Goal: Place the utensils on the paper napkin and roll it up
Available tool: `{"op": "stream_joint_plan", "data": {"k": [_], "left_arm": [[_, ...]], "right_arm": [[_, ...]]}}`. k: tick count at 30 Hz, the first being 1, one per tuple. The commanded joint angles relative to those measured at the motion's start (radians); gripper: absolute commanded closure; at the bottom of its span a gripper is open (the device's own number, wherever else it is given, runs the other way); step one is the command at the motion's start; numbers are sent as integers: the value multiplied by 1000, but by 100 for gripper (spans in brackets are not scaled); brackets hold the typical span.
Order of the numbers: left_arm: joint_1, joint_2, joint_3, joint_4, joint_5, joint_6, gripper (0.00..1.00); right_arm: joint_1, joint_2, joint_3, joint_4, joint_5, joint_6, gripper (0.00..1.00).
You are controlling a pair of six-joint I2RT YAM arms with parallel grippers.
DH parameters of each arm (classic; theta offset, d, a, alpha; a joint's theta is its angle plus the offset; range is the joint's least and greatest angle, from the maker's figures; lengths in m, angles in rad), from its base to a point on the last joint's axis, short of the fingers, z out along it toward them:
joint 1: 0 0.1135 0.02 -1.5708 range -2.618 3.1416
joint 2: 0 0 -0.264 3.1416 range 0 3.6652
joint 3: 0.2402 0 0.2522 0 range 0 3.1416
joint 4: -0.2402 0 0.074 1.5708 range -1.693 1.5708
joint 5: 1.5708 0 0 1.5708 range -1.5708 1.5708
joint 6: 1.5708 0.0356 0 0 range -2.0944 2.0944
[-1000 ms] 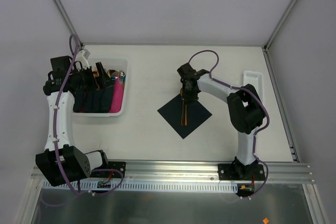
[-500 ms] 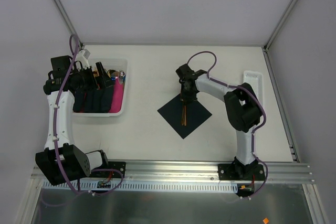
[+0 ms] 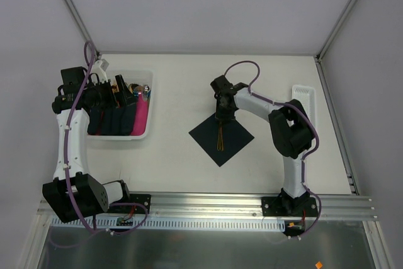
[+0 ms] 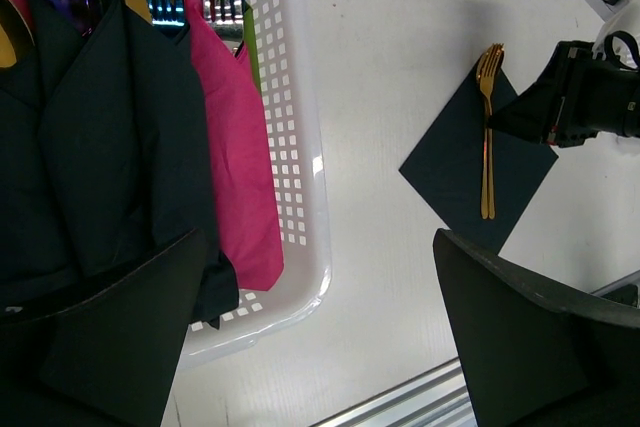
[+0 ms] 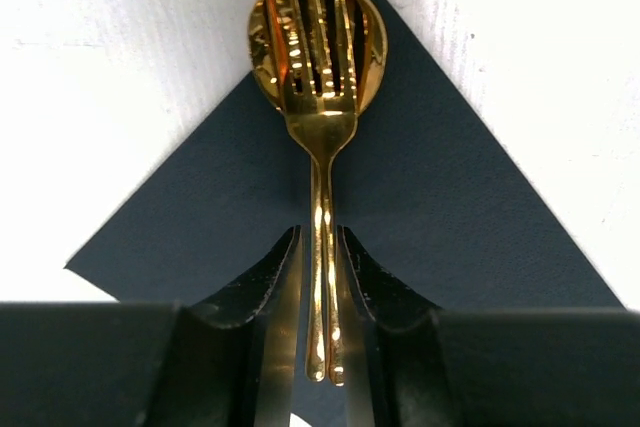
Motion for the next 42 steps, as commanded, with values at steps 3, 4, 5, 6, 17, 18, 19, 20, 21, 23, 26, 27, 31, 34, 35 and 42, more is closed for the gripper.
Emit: {"op": "stream_joint_plan", "data": {"k": [3, 4, 5, 6, 17, 18, 19, 20, 21, 23, 26, 27, 31, 34, 35, 42], "left_arm": [[11, -76, 23, 13, 101, 144, 1], [10, -91, 17, 16, 159, 179, 1], [5, -104, 7, 15, 181, 249, 1], [1, -127, 2, 15, 198, 286, 1], [-702, -115, -105, 27, -69, 537, 35], [-749, -60, -105, 44, -105, 535, 39], [-795, -34, -105, 57, -119, 534, 42], [-840, -11, -108, 76, -136, 534, 45], [-924, 37, -119, 96, -147, 546, 48], [-1004, 74, -150, 166, -167, 590, 55], [-1121, 132, -209, 293, -155, 671, 63], [-1156, 161, -223, 327, -146, 689, 64], [-1223, 276, -234, 427, -133, 755, 72], [-1277, 361, -216, 476, -136, 773, 73], [-1291, 393, -208, 502, -153, 784, 73], [-1348, 508, -161, 536, -178, 799, 77]], "right_arm": [[5, -138, 48, -6, -23, 25, 76], [4, -162, 48, -6, -29, 23, 76], [-1, -191, 47, -8, -29, 16, 74], [-6, -219, 45, -6, -32, 8, 72], [-264, -729, -269, -8, -241, -139, 66], [-292, -768, -300, -13, -253, -144, 66], [-318, -805, -329, -16, -287, -159, 66], [-372, -842, -355, -29, -304, -167, 65], [-395, -901, -402, -37, -314, -173, 65], [-452, -958, -444, -58, -341, -188, 65], [-499, -1038, -511, -71, -374, -193, 64], [-507, -1052, -525, -69, -380, -196, 64], [-539, -1072, -565, -69, -408, -202, 64], [-558, -1063, -573, -66, -431, -208, 64], [-564, -1057, -571, -68, -431, -211, 64], [-590, -1029, -578, -57, -474, -238, 64]]}}
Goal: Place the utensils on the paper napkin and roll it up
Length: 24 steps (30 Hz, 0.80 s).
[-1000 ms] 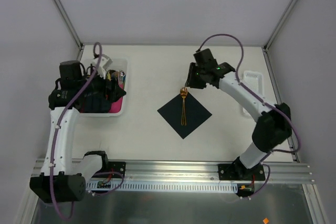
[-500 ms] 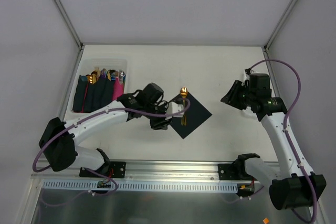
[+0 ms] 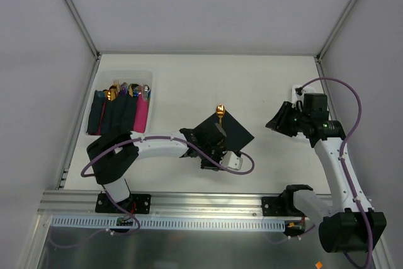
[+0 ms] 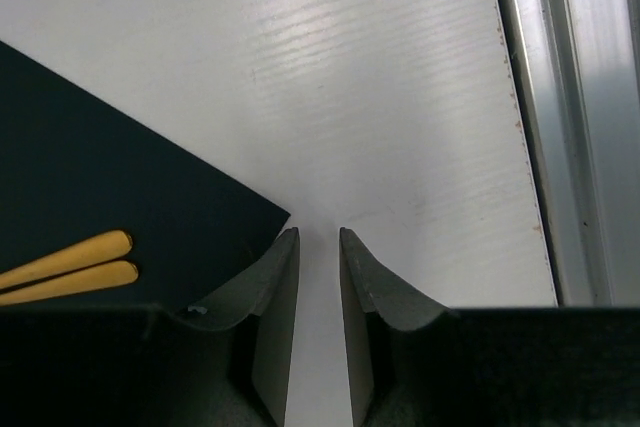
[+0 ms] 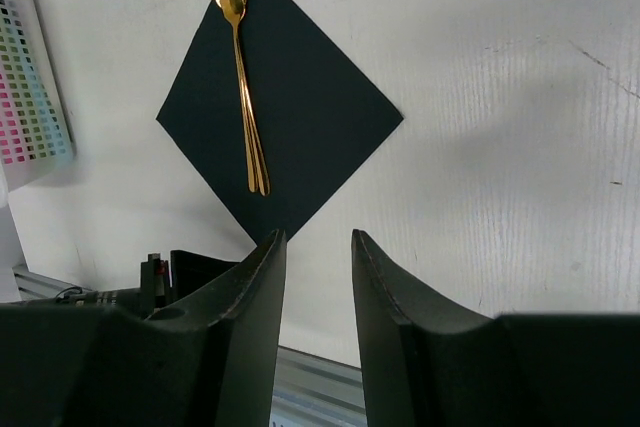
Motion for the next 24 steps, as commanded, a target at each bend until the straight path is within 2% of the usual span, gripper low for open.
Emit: {"op": "stream_joint_plan", "data": {"k": [1, 21, 24], "left_arm": [[-13, 31, 53, 63, -10, 46, 77], [-17, 93, 45, 66, -27, 63, 75], [-17, 112, 46, 63, -42, 69, 78]], "right_arm": [[-13, 13, -4, 13, -52, -35, 64], [-82, 42, -49, 58, -135, -59, 64], [-93, 43, -46, 59, -144, -56, 65]]}}
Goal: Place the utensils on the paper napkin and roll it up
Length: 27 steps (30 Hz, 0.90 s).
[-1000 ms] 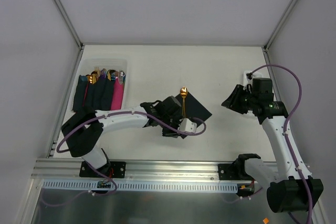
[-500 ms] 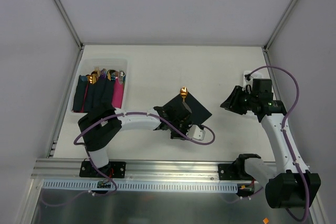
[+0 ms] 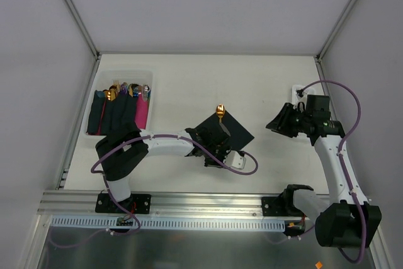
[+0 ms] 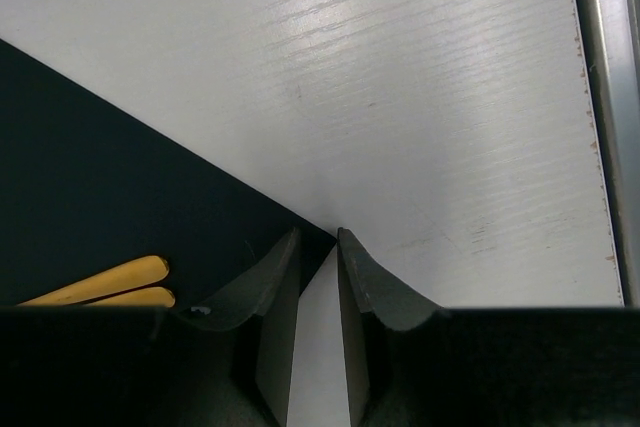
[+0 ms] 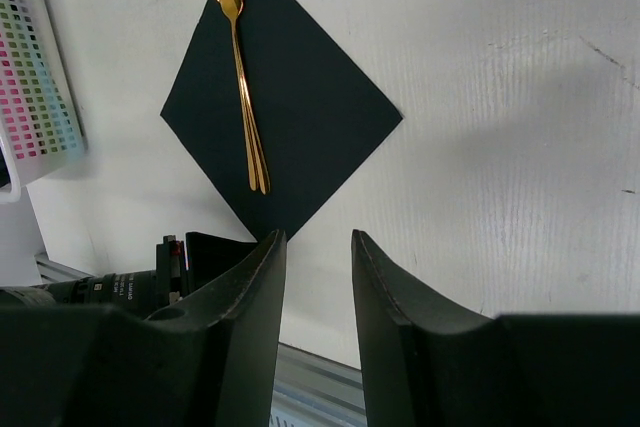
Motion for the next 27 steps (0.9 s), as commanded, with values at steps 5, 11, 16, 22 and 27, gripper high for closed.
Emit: {"op": "stream_joint_plan", "data": {"k": [5, 11, 16, 22, 27], "left_arm": [[-1, 34, 0, 2, 13, 19, 89], [-1, 29, 3, -4, 18, -7, 100], [-12, -8, -1, -26, 39, -39, 100], [-33, -58, -1, -50, 76, -96, 100], [-33, -71, 36, -93, 89, -128, 100]], "right_arm": [[-31, 2, -5, 20, -50, -20, 65], [-47, 3, -13, 18, -63, -23, 66], [-54, 7, -13, 18, -70, -31, 66], [-56, 15, -21, 20, -80, -45, 68], [-56, 27, -30, 18, -92, -51, 68]]}}
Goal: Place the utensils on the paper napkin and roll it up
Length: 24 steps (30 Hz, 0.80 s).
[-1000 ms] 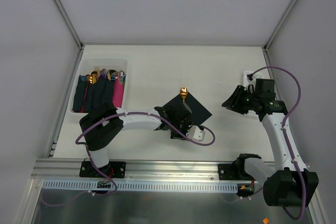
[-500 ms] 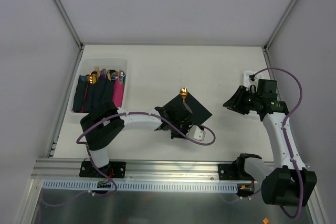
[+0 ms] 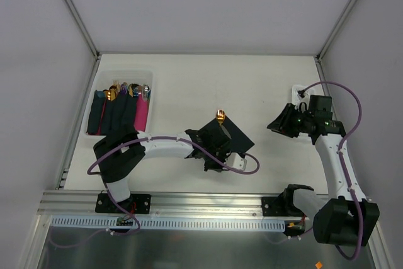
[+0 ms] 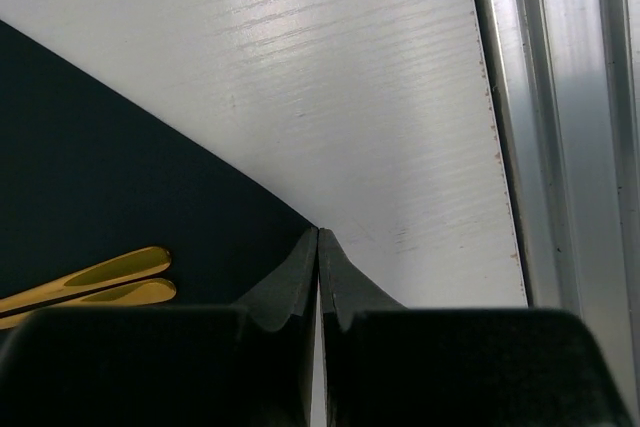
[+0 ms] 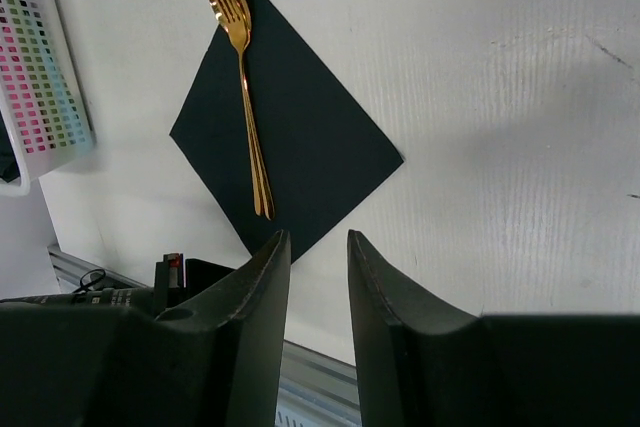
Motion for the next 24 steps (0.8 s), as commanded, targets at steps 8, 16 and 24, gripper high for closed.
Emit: {"op": "stream_joint_plan", "data": {"k": [8, 16, 24], "left_arm": [[54, -25, 110, -73, 89, -44, 100], [129, 24, 187, -86, 109, -5, 100], [195, 99, 256, -86, 116, 19, 100]], "right_arm": [[-8, 45, -28, 22, -67, -37, 71], [-8, 80, -47, 48, -96, -28, 73], [2, 102, -90, 93, -137, -3, 77]]}}
